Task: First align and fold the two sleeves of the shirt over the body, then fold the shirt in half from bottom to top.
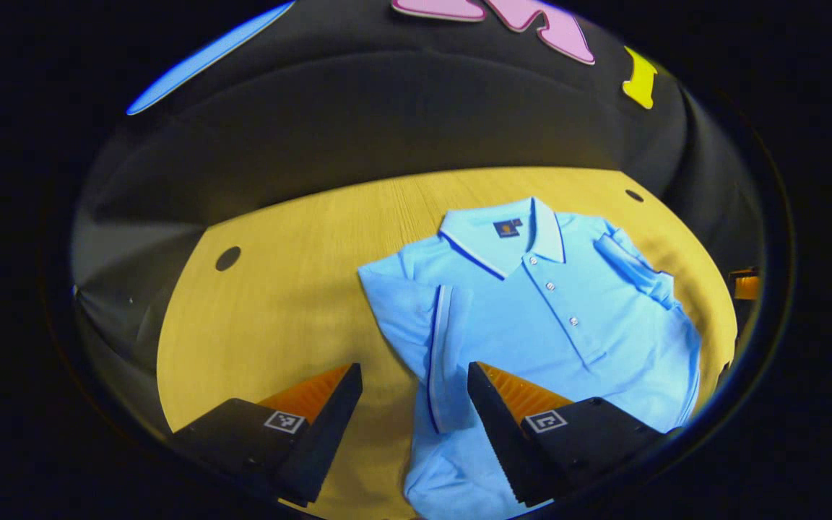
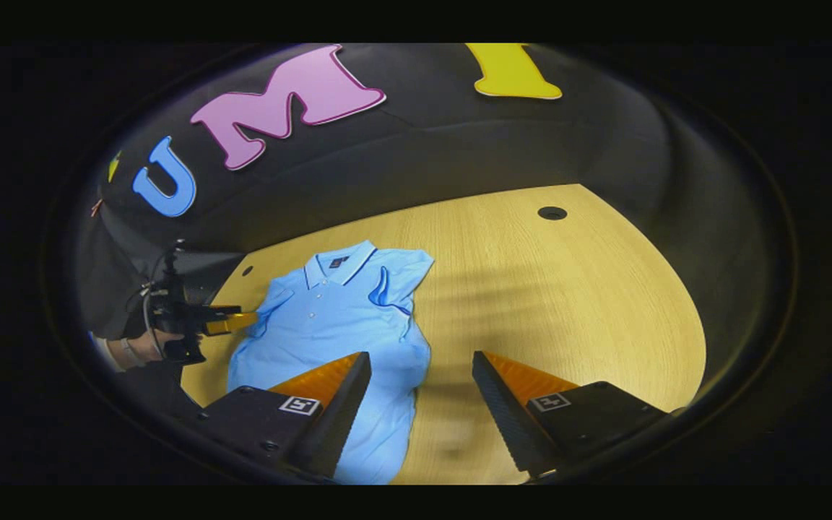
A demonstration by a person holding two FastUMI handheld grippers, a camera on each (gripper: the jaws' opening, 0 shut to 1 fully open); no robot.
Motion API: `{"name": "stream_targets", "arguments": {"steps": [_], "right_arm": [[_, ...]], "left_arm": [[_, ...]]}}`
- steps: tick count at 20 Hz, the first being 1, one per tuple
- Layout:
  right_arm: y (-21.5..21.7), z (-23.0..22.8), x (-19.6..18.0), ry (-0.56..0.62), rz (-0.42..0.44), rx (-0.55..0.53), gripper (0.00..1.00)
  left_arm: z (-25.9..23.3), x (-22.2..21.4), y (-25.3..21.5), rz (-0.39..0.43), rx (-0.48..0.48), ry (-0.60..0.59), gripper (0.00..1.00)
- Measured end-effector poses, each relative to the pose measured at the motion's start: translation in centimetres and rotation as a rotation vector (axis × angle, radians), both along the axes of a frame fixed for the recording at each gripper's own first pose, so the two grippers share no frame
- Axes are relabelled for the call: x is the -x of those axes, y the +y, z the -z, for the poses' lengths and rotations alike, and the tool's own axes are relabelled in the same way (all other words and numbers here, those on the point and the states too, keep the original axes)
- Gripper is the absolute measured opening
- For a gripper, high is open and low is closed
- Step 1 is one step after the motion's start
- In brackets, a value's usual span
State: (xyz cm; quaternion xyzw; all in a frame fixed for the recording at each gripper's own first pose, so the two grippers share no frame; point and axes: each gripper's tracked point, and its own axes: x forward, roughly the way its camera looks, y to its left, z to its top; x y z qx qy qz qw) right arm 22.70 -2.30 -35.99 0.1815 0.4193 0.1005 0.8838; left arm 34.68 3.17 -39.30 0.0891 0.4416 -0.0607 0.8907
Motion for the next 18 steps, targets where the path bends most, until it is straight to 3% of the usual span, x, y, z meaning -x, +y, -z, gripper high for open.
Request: {"name": "stream_targets", "arguments": {"steps": [3, 8, 14, 18], "right_arm": [[0.7, -1.2, 1.1, -0.015, -0.005, -0.007, 0.89], [2.9, -3.3, 5.1, -0.026, -0.028, -0.009, 0.89], [6.9, -0.8, 14.2, 0.117, -0.066, -0.058, 0.92], [7.9, 2.0, 19.5, 0.230, -0.067, -0.067, 0.91]], "left_arm": [[-4.6, 3.2, -0.1, -0.008, 0.059, -0.064, 0.96], [-8.7, 13.6, -1.0, -0.041, 0.204, -0.051, 0.96], [-3.8, 27.4, -0.2, -0.097, 0.241, 0.182, 0.96], [-0.6, 33.2, -0.9, -0.117, 0.285, 0.331, 0.97]]}}
